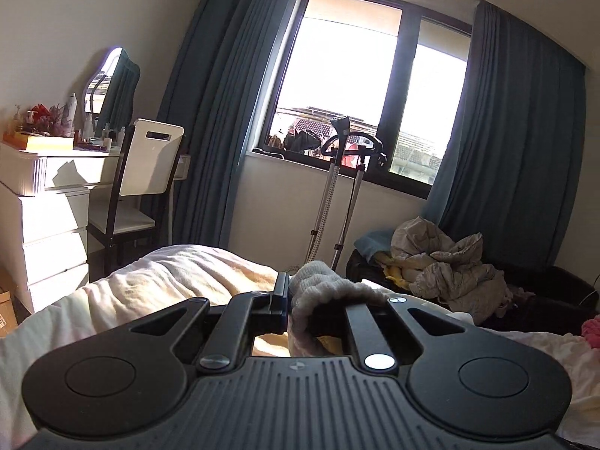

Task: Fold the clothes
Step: 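Grasp the other cuff with the right gripper while the left gripper lifts its cuff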

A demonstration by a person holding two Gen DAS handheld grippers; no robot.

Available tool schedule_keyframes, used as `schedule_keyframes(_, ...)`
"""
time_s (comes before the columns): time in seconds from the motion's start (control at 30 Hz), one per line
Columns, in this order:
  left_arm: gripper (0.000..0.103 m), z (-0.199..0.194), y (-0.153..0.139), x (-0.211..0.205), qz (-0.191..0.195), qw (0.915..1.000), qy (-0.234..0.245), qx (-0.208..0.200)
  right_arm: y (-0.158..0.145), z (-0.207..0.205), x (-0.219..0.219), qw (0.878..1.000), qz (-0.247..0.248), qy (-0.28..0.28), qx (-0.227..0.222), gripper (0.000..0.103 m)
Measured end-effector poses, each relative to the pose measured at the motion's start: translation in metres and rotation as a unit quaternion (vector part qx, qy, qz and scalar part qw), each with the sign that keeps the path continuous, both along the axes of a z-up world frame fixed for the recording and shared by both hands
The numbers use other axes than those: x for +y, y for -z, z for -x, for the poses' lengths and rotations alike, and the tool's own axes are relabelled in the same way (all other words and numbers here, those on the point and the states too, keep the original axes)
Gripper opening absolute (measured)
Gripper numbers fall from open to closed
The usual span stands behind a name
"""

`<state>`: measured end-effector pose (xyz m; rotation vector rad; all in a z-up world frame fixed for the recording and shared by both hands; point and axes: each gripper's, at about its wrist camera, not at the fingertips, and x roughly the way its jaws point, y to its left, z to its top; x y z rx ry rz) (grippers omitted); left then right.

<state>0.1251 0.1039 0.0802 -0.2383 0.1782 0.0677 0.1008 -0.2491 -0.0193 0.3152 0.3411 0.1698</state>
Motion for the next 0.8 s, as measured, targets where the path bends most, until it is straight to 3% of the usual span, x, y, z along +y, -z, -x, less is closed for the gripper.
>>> schedule_keyframes(0.23, 0.01, -0.002, -0.071, 0.078, -0.009, 0.9984, -0.04, -0.039, -0.047, 0.041, 0.077, 0.993, -0.029, -0.096, -0.064, 0.006)
schedule_keyframes(0.4, 0.009, -0.034, -0.072, 0.152, -0.037, 0.996, -0.081, -0.004, -0.059, 0.036, 0.151, 0.981, -0.064, -0.171, -0.063, 0.006)
schedule_keyframes(0.5, 0.01, -0.058, -0.046, 0.199, -0.046, 0.9916, -0.119, 0.023, -0.047, 0.021, 0.207, 0.972, -0.076, -0.219, -0.045, 0.006)
schedule_keyframes(0.63, 0.01, -0.094, 0.014, 0.254, -0.028, 0.9862, -0.144, 0.076, -0.011, 0.0, 0.291, 0.959, -0.04, -0.279, -0.016, 0.007)
schedule_keyframes(0.8, 0.01, -0.13, 0.086, 0.294, -0.001, 0.9771, -0.158, 0.143, 0.022, -0.023, 0.34, 0.95, -0.016, -0.312, 0.006, 0.006)
